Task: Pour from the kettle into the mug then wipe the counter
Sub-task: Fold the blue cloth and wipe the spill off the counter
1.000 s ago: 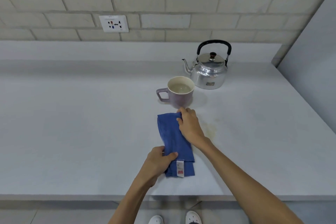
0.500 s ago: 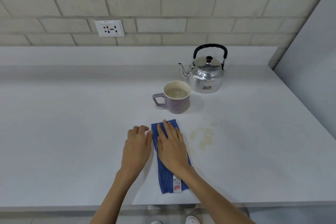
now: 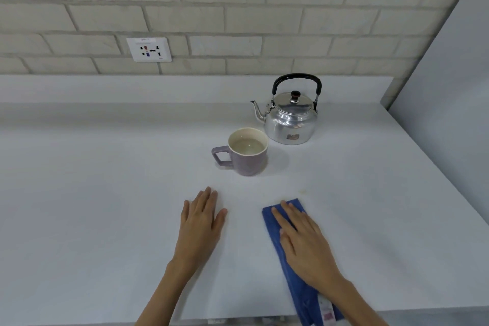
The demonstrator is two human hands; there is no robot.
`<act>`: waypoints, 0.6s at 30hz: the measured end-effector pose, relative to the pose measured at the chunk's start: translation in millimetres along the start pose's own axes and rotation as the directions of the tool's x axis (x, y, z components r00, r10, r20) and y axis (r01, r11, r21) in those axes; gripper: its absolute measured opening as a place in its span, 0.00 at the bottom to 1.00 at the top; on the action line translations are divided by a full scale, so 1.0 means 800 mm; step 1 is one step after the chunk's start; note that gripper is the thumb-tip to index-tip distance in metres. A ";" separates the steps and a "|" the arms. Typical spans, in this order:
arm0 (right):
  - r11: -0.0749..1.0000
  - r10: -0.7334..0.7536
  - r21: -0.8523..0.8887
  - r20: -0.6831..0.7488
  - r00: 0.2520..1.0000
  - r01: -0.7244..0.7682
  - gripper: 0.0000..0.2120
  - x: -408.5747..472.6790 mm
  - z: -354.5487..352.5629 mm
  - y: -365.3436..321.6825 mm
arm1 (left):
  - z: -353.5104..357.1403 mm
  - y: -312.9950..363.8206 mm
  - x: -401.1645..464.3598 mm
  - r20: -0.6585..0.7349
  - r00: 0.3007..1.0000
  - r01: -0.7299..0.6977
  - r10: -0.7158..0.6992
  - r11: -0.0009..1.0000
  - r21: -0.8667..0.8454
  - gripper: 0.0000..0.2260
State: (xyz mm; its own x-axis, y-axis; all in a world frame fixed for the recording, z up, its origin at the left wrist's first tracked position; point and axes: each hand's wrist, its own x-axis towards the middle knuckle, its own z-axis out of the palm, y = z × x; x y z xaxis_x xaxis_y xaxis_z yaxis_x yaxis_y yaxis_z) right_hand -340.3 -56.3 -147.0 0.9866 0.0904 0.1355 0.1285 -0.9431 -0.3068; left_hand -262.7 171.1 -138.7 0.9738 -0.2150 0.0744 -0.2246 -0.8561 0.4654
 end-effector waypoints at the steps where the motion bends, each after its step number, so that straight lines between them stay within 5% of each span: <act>1: 1.000 0.016 0.005 -0.002 1.000 -0.016 0.23 0.006 -0.001 0.009 | 0.001 -0.001 -0.001 -0.006 1.000 -0.009 0.009 1.000 0.016 0.24; 7: 0.998 0.066 -0.015 -0.007 0.998 -0.066 0.23 0.065 0.006 0.002 | 0.005 -0.002 -0.005 -0.031 0.999 -0.021 0.023 0.999 0.049 0.25; 18: 0.994 -0.105 0.001 0.079 0.991 0.105 0.26 0.018 0.015 -0.057 | 0.006 -0.002 -0.008 -0.052 0.998 -0.027 0.029 0.998 0.055 0.25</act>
State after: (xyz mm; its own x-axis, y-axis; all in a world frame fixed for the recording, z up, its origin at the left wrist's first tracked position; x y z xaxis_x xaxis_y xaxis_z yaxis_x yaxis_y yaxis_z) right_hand -330.7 -8.0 -142.3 0.9726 0.2135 0.0924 0.2315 -0.9280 -0.2919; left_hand -268.7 171.6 -144.0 0.9673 -0.2154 0.1337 -0.2521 -0.8746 0.4142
